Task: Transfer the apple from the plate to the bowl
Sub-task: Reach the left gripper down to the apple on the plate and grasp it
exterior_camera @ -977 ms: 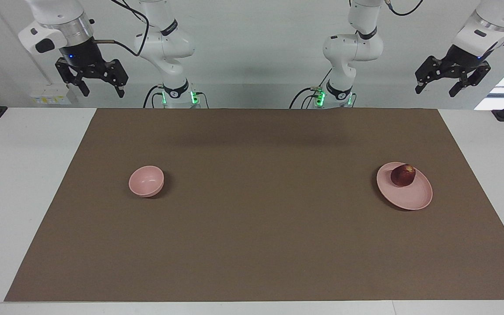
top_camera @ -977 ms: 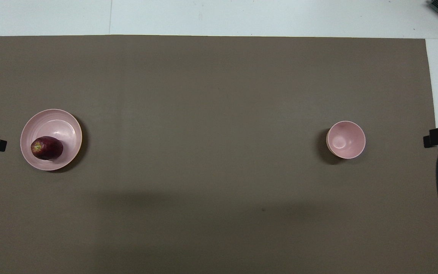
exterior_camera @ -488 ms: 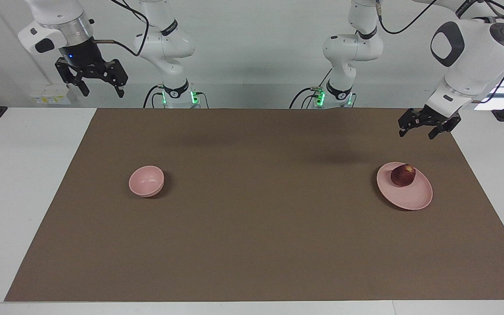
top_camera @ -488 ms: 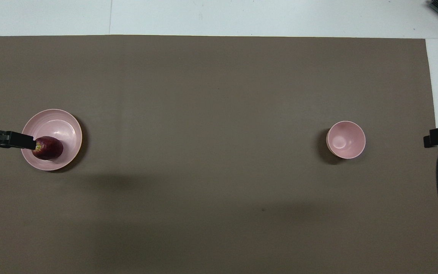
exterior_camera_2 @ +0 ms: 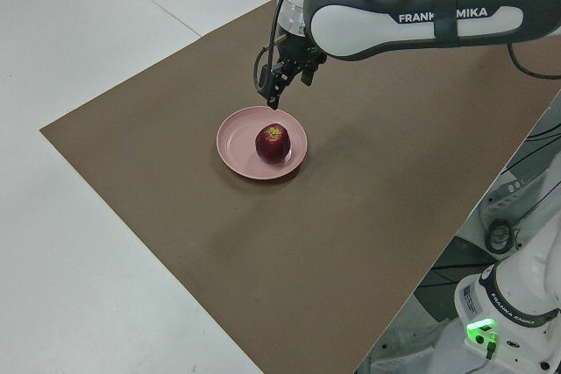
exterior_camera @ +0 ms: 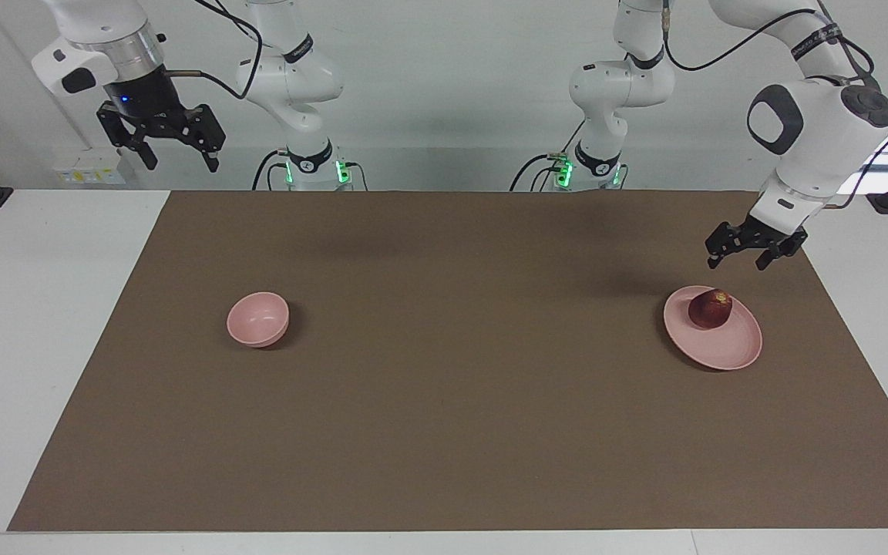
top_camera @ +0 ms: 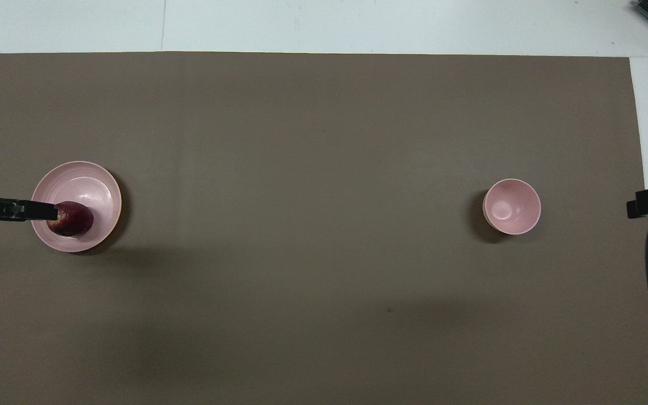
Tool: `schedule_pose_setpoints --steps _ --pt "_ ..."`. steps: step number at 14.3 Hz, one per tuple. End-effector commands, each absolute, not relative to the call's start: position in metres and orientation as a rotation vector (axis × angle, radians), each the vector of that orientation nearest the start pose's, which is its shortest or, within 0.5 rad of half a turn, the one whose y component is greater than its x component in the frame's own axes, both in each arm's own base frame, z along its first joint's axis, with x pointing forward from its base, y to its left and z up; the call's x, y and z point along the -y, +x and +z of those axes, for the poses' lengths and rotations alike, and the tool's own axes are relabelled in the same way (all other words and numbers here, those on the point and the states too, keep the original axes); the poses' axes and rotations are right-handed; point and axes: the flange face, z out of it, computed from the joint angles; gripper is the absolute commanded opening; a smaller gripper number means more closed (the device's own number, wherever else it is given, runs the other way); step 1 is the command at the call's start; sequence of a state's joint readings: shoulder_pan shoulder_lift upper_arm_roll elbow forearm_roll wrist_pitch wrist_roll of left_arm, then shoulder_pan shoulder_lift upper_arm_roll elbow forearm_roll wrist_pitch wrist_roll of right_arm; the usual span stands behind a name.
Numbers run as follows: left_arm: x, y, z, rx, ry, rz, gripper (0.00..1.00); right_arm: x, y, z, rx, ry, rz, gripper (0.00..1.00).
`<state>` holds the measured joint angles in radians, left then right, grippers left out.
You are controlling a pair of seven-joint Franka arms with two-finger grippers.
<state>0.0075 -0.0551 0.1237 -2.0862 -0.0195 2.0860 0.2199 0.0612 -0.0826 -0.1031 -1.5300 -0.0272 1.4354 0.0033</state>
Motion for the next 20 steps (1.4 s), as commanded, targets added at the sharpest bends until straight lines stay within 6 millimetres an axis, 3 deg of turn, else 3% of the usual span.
schedule_pose_setpoints --steps 1,4,8,13,14,15,17,18,20 --pt "-0.074 0.543 0.419 -0.13 -3.145 -0.14 1.0 0.032 0.509 0.676 -0.031 -3.168 0.007 1.0" --pt "-0.076 0.55 0.385 -0.12 -3.132 -0.179 1.0 0.032 0.509 0.676 -0.031 -3.168 0.007 1.0" --pt "-0.079 0.541 0.353 -0.107 -3.123 -0.201 1.0 0.032 0.509 0.676 -0.031 -3.168 0.007 1.0" --pt "-0.078 0.538 0.351 -0.108 -3.129 -0.178 1.0 0.032 0.509 0.676 -0.031 -3.168 0.007 1.0" --pt "-0.077 0.538 0.35 -0.11 -3.129 -0.176 0.86 0.032 0.509 0.676 -0.031 -3.168 0.007 1.0" --pt "-0.075 0.539 0.351 -0.116 -3.127 -0.18 0.53 0.032 0.509 0.676 -0.031 -3.168 0.007 1.0" --pt "-0.072 0.541 0.352 -0.126 -3.127 -0.182 0.07 0.032 0.509 0.676 -0.031 -3.168 0.007 1.0" --pt "-0.072 0.542 0.358 -0.129 -3.125 -0.199 0.0 0.032 0.509 0.676 -0.031 -3.168 0.007 1.0" --pt "-0.069 0.542 0.369 -0.136 -3.123 -0.22 0.0 0.032 0.509 0.676 -0.031 -3.168 0.007 1.0"
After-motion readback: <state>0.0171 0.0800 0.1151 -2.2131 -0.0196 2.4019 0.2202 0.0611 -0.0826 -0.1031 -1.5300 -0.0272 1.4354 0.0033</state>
